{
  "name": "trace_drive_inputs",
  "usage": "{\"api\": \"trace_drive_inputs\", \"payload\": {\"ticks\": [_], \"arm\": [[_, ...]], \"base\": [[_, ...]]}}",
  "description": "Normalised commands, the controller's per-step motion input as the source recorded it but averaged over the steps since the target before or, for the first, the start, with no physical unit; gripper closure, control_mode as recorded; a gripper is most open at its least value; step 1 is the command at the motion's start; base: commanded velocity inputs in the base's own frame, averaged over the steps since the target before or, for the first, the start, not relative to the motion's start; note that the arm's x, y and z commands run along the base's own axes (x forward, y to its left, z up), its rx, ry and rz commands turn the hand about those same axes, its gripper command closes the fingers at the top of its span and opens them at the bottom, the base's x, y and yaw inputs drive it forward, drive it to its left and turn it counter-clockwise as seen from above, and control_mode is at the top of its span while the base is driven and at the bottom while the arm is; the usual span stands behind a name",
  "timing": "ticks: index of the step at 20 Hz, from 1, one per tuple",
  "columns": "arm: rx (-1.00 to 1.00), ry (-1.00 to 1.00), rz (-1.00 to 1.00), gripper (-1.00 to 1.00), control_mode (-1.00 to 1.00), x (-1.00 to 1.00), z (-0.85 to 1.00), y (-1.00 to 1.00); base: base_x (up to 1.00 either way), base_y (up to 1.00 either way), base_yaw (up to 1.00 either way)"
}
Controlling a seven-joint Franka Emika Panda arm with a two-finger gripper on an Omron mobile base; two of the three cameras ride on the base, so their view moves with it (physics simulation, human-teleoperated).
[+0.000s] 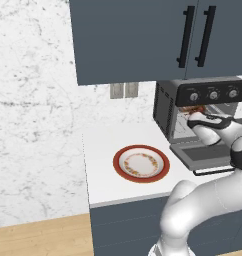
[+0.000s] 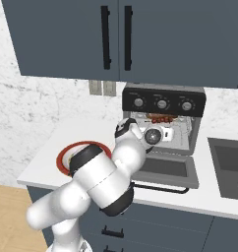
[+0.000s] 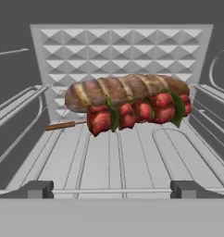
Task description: Pick up the kebab skewer and baguette bread, and place them inside the toaster oven. Close the toaster oven door and start by setting the timer.
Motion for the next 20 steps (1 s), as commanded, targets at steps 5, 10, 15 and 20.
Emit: {"api": "trace_drive_inputs", "payload": {"ticks": [5,10,15,20], "arm": [[0.0,0.0,0.0,-1.0,-1.0,0.24,0.0,0.0],[0.0,0.0,0.0,-1.0,-1.0,0.25,0.0,0.0],[0.0,0.0,0.0,-1.0,-1.0,0.23,0.0,0.0],[0.0,0.01,0.0,-1.0,-1.0,0.01,0.0,0.0]], "base": [[0.0,0.0,0.0],[0.0,0.0,0.0],[0.0,0.0,0.0],[0.0,0.0,0.0]]}}
